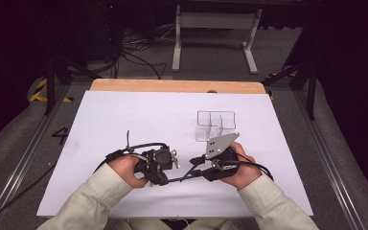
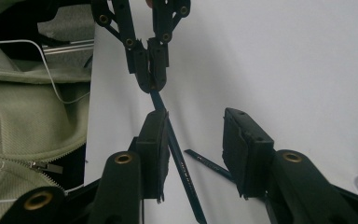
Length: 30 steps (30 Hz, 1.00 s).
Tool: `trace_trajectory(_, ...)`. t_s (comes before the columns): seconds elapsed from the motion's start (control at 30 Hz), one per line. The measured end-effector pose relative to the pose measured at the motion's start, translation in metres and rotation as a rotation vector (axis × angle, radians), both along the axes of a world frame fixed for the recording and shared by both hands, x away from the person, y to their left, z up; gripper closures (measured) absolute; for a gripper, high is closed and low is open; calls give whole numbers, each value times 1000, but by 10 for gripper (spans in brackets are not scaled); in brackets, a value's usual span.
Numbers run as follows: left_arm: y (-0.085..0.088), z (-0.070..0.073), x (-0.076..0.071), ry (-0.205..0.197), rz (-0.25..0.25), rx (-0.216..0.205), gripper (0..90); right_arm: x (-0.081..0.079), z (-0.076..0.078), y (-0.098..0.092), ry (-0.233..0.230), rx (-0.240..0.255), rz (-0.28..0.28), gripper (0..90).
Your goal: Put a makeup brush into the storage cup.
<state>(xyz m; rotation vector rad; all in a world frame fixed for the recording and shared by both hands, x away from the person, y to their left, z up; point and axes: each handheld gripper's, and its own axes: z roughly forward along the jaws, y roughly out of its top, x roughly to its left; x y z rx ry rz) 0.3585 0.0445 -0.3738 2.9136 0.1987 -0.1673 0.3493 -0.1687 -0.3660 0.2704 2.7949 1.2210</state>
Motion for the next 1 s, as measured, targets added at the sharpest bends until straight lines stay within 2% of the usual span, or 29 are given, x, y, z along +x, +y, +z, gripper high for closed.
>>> trace_trajectory(0.17, -3, -3, -1, 2, -5, 9, 832, 1, -5, 8, 20, -23, 16, 617)
trace_trajectory(0.47, -4, -1, -1, 7, -16, -3, 832, 1, -11, 17, 43, -50, 34, 652)
trace_trajectory(0.5, -4, -1, -1, -1, -18, -10, 832, 1, -12, 18, 45, -55, 38, 661)
trace_trajectory(0.8, -5, 1, -2, 10, -20, -34, 832, 1, -17, 22, 78, -94, 57, 682)
trace_trajectory(0.9, -5, 2, -2, 9, -18, -31, 833, 1, -20, 23, 85, -107, 65, 697)
trace_trajectory(1.0, -5, 3, -1, 8, -23, -41, 833, 0, -23, 25, 93, -124, 71, 735)
